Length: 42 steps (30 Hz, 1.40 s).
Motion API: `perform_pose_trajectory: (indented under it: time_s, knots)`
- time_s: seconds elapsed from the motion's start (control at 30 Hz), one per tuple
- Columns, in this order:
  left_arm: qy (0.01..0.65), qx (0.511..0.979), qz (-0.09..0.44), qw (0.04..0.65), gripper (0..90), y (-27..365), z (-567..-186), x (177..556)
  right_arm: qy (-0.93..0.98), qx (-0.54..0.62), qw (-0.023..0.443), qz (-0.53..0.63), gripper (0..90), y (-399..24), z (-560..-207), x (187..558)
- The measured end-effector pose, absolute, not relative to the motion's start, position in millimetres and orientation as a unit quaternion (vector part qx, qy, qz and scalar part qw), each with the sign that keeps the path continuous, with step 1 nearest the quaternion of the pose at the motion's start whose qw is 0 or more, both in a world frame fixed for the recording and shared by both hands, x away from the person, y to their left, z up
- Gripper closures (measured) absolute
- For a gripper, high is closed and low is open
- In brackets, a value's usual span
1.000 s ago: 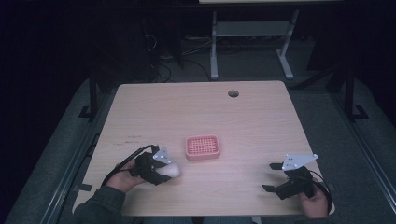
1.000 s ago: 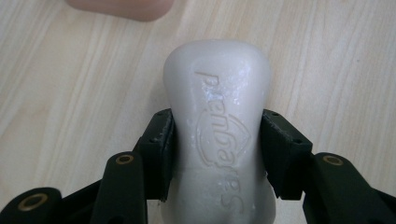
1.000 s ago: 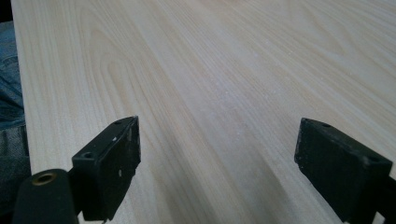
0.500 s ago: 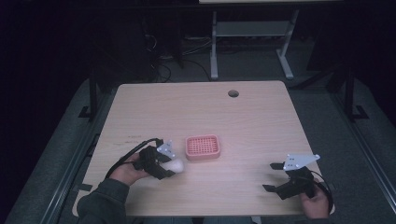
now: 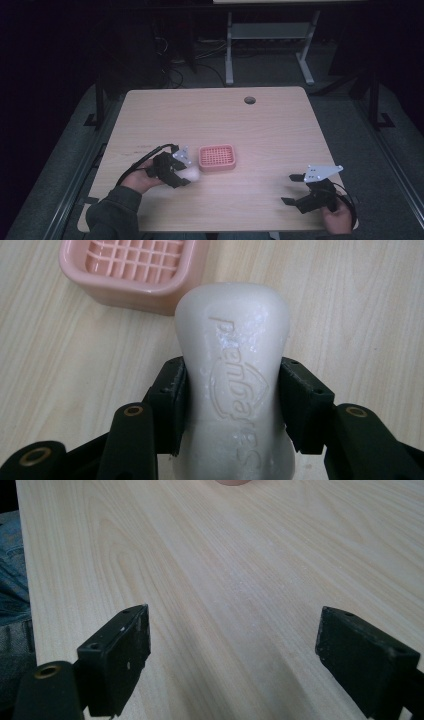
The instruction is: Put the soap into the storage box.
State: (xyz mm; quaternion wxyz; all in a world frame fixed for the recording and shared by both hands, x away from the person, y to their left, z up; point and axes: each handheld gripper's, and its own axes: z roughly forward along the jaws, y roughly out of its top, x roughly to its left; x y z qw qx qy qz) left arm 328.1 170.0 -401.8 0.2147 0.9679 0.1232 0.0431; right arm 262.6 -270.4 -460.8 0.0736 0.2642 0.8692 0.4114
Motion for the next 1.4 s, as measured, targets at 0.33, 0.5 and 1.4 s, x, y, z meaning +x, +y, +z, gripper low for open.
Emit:
perform_pose_trajectory:
  time_s: [0.33, 0.5, 1.4]
  knots:
    - [0.129, 0.967, 0.039, 0.217, 49.6, 164.6, -398.9, 335.4, 0.869, 0.263, 0.072, 0.413, 14.1, -269.8, -460.5, 263.5]
    - [0.126, 0.967, 0.038, 0.218, 49.5, 161.6, -397.1, 339.7, 0.869, 0.263, 0.071, 0.414, 14.0, -269.8, -460.6, 263.7]
    - [0.123, 0.967, 0.04, 0.221, 49.5, 142.2, -389.6, 360.2, 0.866, 0.261, 0.075, 0.419, 14.1, -271.0, -459.5, 263.4]
